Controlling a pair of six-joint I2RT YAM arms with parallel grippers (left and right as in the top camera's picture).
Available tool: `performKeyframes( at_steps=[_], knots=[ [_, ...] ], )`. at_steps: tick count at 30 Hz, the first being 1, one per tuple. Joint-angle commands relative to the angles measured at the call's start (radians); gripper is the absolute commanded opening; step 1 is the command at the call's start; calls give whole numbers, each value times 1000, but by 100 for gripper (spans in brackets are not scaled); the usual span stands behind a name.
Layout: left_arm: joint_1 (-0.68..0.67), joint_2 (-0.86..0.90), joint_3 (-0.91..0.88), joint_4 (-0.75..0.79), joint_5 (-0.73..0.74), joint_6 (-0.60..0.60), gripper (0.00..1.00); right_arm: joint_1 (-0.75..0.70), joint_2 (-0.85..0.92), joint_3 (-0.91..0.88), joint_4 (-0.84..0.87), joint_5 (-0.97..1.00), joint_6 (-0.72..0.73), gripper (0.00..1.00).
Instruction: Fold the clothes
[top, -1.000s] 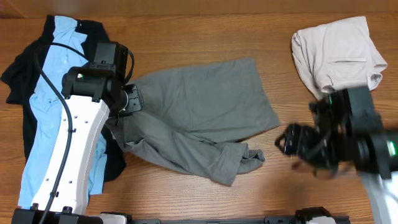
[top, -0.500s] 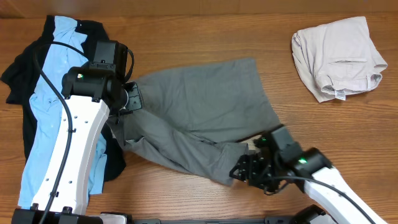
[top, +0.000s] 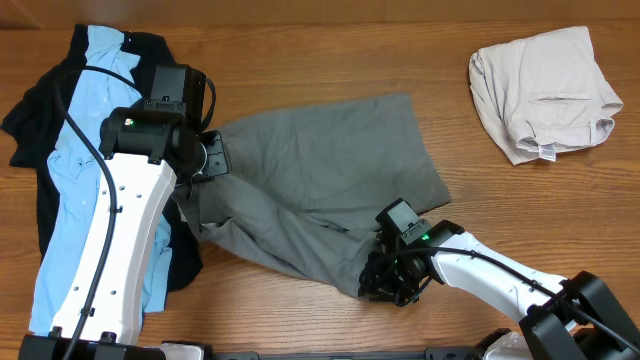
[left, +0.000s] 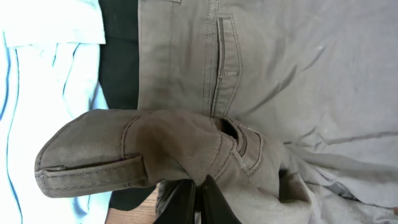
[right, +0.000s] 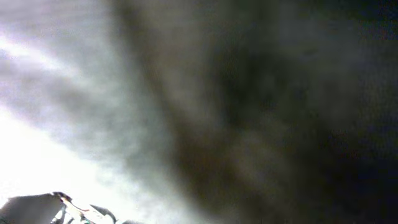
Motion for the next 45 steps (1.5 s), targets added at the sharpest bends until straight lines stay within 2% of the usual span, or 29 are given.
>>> performKeyframes(
  at_steps=[1,6,13,17,30,34,39,45],
  knots=[
    [5,-12,4,10,-5,12,4,4,-9,33,-1,1,-23,4],
    [5,-12,4,2,-5,13,4,-27,-91,106,-82,24,-34,4],
    [5,-40,6,-17,-5,13,4,-161,-410,330,-450,208,-68,4],
    [5,-119,6,-26,-6,21,4,-196,-519,433,-562,270,-68,4],
    [5,-489,6,-119,-5,21,4,-198,-601,850,-909,497,-64,4],
    [5,-553,6,-124,-5,21,4,-198,-601,904,-945,508,-68,4],
    [5,-544,4,-140,-6,21,4,-198,-573,903,-892,552,-96,4],
    [5,-444,4,-125,-9,21,4,-198,-401,903,-790,619,-148,4]
  ],
)
